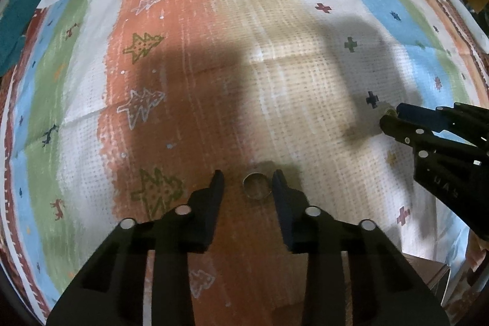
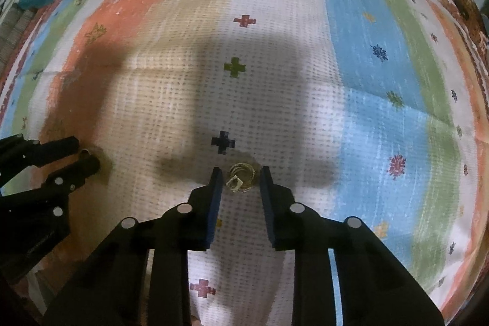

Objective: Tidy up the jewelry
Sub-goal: 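Grasp the silver ring with the left tool while the right grasps the gold ring, then lift both rings and carry them toward the silver tin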

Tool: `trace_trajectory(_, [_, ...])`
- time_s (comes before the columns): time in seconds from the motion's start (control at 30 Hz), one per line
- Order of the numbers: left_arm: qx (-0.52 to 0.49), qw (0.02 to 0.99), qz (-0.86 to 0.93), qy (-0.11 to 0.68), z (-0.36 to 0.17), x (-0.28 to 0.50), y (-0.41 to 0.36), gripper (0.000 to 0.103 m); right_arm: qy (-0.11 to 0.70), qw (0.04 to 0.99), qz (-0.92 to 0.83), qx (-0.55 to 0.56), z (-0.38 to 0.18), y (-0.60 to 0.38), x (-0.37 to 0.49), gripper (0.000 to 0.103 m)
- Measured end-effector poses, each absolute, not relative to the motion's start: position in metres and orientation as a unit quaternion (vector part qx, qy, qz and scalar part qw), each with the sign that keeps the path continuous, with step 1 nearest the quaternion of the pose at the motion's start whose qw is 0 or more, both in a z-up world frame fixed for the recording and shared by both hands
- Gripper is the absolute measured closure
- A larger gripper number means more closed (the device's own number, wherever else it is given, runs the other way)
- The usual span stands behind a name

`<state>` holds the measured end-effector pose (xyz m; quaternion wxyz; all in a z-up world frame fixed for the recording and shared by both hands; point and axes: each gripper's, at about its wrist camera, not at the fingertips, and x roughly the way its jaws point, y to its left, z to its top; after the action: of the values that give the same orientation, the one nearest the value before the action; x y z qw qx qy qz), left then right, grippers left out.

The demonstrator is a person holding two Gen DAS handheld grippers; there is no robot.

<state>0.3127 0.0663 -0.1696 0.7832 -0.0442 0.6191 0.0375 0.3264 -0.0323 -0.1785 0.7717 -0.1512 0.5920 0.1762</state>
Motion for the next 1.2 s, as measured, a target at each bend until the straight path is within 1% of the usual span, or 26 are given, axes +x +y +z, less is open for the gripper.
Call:
trace_trajectory(0.03, [-0.042, 0.783, 0.037, 0.619, -0.171, 0.314, 0.065, 0.081, 0.592, 0.771, 0.177, -0.152, -0.179, -0.032, 0.326, 0.085])
trace_trajectory(0.07, [-0.04, 0.782, 0.037, 0.62, -0.171, 0.314, 0.063, 0.084, 0.592, 0.771, 0.178, -0.153, -0.179, -0.032, 0.326, 0.085])
trace_trajectory(0.4, [-0.047, 0.786, 0.039, 0.615, -0.16, 0.309, 0.055, 0.084, 0.583, 0.778, 0.179, -0.148, -0.169, -0.041, 0.32, 0.085])
trace_trajectory(0.93, [-0.056, 0.816, 0.032, 0.574, -0.107, 0.26, 0.042, 0.084, 0.54, 0.802, 0.208, -0.147, -0.115, -0.036, 0.266, 0.085])
trace_trajectory(1.2, [-0.065, 0.828, 0.025, 0.557, -0.091, 0.245, 0.037, 0.084, 0.533, 0.808, 0.21, -0.142, -0.106, -0.041, 0.25, 0.085])
